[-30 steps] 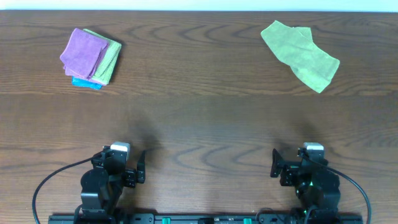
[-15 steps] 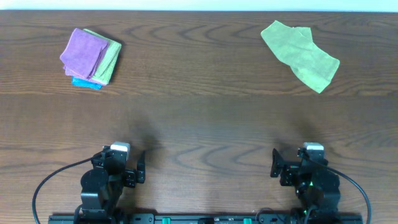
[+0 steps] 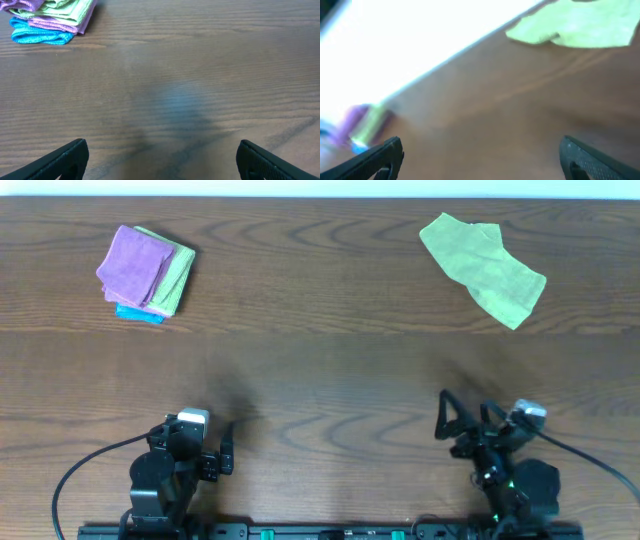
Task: Fold the cloth
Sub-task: 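Reach the right gripper to the crumpled green cloth and grasp it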
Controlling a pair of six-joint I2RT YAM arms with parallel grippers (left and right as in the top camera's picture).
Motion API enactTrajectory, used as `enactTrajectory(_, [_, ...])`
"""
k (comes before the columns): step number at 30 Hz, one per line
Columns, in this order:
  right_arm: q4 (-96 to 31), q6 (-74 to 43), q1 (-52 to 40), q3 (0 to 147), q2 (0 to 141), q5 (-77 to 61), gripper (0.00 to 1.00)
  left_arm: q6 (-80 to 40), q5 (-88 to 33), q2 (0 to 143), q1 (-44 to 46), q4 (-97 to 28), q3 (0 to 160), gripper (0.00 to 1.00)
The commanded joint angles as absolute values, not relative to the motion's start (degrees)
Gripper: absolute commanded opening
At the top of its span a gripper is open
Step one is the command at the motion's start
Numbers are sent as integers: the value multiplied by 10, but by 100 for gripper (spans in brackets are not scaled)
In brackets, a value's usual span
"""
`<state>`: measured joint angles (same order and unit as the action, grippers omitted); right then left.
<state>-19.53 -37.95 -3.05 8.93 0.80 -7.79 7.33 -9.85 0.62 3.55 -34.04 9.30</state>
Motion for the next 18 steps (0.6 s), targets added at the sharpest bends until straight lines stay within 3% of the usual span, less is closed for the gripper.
enactTrajectory(1, [-161, -481, -25, 90, 4, -87, 99, 69, -92, 3, 38, -338, 89, 95])
enactTrajectory(6, [-107, -422, -25, 90, 58, -121, 99, 69, -92, 3, 38, -338, 89, 95])
enactTrajectory(11, [-43, -380, -25, 119, 220, -123, 99, 69, -92, 3, 38, -338, 89, 95])
enactTrajectory(18, [-103, -242, -25, 343, 521, -121, 99, 69, -92, 3, 38, -338, 89, 95])
